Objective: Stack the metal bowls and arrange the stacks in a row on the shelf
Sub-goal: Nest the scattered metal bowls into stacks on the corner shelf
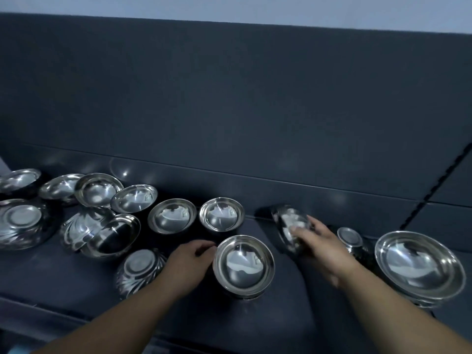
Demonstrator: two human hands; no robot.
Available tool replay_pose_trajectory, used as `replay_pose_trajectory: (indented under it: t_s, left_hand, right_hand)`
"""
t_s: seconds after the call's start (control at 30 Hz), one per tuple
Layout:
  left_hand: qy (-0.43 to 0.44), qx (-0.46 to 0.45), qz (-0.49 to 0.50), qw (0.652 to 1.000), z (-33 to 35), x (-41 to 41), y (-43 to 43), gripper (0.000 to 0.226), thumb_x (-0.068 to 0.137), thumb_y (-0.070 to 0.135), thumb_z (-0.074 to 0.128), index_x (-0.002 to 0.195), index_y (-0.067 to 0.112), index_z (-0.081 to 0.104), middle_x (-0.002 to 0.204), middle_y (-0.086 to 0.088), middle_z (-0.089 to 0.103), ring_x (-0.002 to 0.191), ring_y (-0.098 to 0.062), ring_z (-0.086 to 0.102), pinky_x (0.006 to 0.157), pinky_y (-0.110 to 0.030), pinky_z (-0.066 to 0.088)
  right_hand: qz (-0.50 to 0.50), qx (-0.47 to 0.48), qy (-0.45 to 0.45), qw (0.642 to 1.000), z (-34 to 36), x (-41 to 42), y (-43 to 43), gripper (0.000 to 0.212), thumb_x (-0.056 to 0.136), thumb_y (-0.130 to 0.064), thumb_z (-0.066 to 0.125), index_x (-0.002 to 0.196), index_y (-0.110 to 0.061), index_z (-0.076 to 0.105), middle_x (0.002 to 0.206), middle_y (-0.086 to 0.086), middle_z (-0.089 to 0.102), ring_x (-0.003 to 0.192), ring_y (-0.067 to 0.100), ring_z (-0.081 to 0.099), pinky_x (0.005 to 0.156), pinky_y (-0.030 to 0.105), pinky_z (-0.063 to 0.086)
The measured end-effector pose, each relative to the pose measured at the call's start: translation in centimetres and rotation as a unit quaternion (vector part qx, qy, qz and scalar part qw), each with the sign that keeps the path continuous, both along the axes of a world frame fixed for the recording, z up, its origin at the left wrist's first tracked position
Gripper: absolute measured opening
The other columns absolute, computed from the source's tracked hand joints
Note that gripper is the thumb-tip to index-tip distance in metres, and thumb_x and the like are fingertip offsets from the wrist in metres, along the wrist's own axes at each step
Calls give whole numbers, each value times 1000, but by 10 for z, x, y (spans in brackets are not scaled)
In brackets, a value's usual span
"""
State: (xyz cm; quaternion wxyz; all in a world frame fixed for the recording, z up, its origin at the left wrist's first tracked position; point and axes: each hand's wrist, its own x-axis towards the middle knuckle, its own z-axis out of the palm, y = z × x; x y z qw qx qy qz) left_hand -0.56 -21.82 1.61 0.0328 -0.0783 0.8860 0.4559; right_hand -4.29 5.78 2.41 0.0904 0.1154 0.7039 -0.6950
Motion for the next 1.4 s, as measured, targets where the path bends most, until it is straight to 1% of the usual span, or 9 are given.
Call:
replay_pose_trajectory:
  t_s: [0.1, 0.23, 0.43, 0.67, 0.87, 1.03, 1.2, 1.3, 1.4]
  left_hand:
    - [-6, -16, 35, 999, 0, -10, 1, 39, 92, 33, 59, 129, 20, 58, 121, -1, 66, 111, -15, 60, 95, -24, 41]
    - [-27, -81, -30, 996, 3, -32, 0, 55, 94, 33, 55, 145, 27, 37, 135, -4, 57, 124, -20, 53, 102, -24, 37]
    - [-51, -172, -63, 982, 0, -60, 4, 51, 98, 34, 46, 146, 18, 38, 144, -7, 50, 132, -24, 46, 105, -27, 33]
    - [-6, -172, -38, 984, -4, -61, 13, 44, 95, 40, 51, 126, 9, 57, 117, -11, 66, 111, -26, 60, 87, -26, 41]
    - [68, -129, 1, 989, 16, -56, 11, 43, 95, 27, 56, 134, 11, 52, 127, -11, 62, 120, -26, 55, 93, -24, 37]
    - [147, -79, 46, 985, 43, -51, 6, 45, 90, 16, 59, 135, 17, 52, 124, -6, 64, 109, -23, 60, 89, -22, 37]
    - [163, -16, 64, 984, 60, -35, 1, 35, 87, 15, 61, 117, 30, 51, 92, 10, 63, 80, -14, 61, 61, -24, 44]
    - [163, 42, 54, 984, 62, -18, -2, 36, 86, 15, 65, 113, 32, 49, 92, 21, 60, 85, 4, 58, 66, -16, 46]
    - [132, 69, 44, 988, 56, -2, -5, 39, 83, 11, 65, 116, 28, 55, 99, 17, 64, 90, 5, 60, 76, -18, 48]
  right_hand:
    - [23, -147, -111, 983, 14, 7, 6, 60, 73, -56, 63, 117, -16, 63, 104, 14, 66, 79, 26, 69, 94, 46, 51]
    - [36, -249, -137, 958, 18, 11, 8, 88, 73, -79, 50, 128, -11, 57, 117, 23, 62, 108, 39, 65, 97, 46, 51]
    - [48, -172, -133, 975, 22, 5, 2, 71, 72, -58, 62, 125, -12, 60, 114, 19, 70, 92, 30, 71, 81, 35, 59]
    - [23, -126, -128, 983, 12, 6, 9, 72, 65, -56, 68, 124, -16, 61, 111, 15, 72, 91, 28, 71, 83, 37, 56]
    - [15, -120, -114, 986, 20, 12, 7, 66, 69, -57, 65, 123, -18, 62, 110, 12, 73, 95, 28, 71, 91, 40, 53]
    - [18, -111, -96, 989, 36, 22, -1, 66, 68, -60, 65, 121, -20, 62, 110, 10, 73, 94, 26, 70, 87, 39, 55]
    - [28, -99, -89, 991, 49, 35, -10, 72, 64, -66, 64, 121, -22, 64, 109, 10, 74, 91, 22, 69, 82, 38, 56]
    - [35, -88, -77, 992, 55, 48, -12, 72, 65, -70, 61, 121, -24, 64, 100, 6, 74, 80, 17, 71, 77, 37, 56]
    - [34, -62, -52, 996, 61, 60, -12, 61, 73, -72, 52, 115, -30, 66, 94, 2, 74, 76, 13, 69, 71, 35, 51]
